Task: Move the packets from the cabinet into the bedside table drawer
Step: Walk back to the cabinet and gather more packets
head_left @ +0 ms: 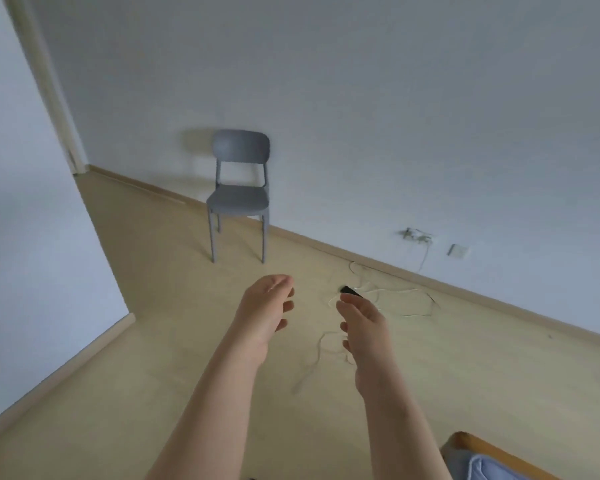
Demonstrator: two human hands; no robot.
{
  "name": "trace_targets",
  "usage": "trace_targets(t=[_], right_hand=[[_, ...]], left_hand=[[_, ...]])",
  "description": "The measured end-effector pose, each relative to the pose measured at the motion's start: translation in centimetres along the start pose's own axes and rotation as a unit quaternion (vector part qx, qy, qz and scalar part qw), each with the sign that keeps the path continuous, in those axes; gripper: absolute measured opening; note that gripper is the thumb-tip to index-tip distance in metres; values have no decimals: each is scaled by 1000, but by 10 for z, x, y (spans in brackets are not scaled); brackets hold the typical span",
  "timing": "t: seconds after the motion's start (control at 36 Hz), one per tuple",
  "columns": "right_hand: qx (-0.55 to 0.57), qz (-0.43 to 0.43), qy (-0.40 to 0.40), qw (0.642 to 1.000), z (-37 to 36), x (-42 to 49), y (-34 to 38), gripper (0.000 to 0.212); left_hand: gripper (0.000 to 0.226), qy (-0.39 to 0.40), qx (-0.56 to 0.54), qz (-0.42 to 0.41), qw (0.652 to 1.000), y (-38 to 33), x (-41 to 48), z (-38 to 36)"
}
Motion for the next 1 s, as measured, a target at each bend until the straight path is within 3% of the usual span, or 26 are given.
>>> trace_targets(t=[0.22,0.36,0.5,0.72,1.0], right_hand=[[31,-26,-73,996,23,131,28,31],[61,-57,-158,984,72,192,25,31],[99,-102,-260,955,150,233,0,27],[112,-94,-339,929,297,338,2,28],[112,-51,-396,910,488,457,45,28]], left_hand=[[13,101,91,9,991,-23,142,-101],[11,199,112,37,973,-16,197,-191],[10,294,102,113,944,9,223,-289],[9,377,136,95,911,21,269,-484],[12,426,121,72,894,8,322,-716]])
Point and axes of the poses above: each hand's wrist, its own x-axis towards the middle knuckle, its own z-axis out of the back of the hand, y = z × x, the point moved 3 cm from there along x, towards the middle knuckle, and after that the axes turned 7 degrees about -x, right-handed, at the moved point
